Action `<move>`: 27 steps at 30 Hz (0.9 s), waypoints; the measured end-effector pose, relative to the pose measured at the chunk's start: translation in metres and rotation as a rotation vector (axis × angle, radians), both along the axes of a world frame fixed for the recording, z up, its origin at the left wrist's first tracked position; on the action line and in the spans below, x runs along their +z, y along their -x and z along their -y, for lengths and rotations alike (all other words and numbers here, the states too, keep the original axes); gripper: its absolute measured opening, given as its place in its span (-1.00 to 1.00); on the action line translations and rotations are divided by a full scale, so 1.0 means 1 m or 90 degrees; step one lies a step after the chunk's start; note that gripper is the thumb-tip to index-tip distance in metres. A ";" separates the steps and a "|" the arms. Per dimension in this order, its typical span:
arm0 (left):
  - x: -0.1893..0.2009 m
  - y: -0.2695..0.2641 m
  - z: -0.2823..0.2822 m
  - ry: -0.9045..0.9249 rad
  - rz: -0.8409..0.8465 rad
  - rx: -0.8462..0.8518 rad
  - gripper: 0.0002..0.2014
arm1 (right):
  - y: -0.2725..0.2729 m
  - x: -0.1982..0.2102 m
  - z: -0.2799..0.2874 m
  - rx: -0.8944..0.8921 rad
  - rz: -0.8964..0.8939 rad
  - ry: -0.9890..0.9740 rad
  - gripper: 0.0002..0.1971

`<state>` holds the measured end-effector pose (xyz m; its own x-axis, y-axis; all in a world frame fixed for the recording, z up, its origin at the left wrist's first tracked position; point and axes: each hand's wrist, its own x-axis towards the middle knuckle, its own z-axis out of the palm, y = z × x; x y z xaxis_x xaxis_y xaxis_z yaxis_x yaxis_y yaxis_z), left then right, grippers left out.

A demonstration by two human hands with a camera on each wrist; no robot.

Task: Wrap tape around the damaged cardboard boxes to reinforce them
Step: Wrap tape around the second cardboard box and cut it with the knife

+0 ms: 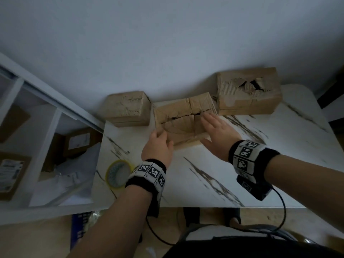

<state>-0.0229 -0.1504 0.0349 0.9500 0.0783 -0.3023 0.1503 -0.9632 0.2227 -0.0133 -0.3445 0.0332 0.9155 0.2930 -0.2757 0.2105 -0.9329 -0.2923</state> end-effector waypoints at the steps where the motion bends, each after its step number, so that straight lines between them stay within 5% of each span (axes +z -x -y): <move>1: 0.001 0.002 -0.003 -0.006 0.008 -0.011 -0.53 | -0.001 0.000 -0.003 0.009 -0.011 0.014 -0.32; 6: 0.016 0.001 -0.012 -0.073 0.067 -0.022 -0.70 | 0.010 0.001 -0.007 0.008 -0.008 0.019 -0.35; 11: 0.001 -0.002 -0.005 -0.041 -0.001 -0.078 -0.40 | 0.005 -0.002 -0.020 0.018 -0.012 0.051 -0.28; 17: -0.018 0.003 -0.009 -0.115 -0.028 -0.152 -0.39 | 0.003 -0.018 -0.020 0.055 -0.011 0.125 -0.23; 23: -0.014 0.000 -0.010 -0.187 -0.044 -0.199 -0.39 | 0.002 -0.012 -0.035 -0.044 0.049 -0.045 -0.22; 27: -0.014 0.000 -0.012 -0.202 -0.048 -0.216 -0.39 | -0.001 -0.021 -0.043 0.042 0.102 0.056 -0.28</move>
<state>-0.0227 -0.1386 0.0205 0.9142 -0.1326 -0.3829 -0.1797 -0.9796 -0.0898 -0.0119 -0.3014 0.0123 0.9297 0.3343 -0.1546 0.3088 -0.9362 -0.1676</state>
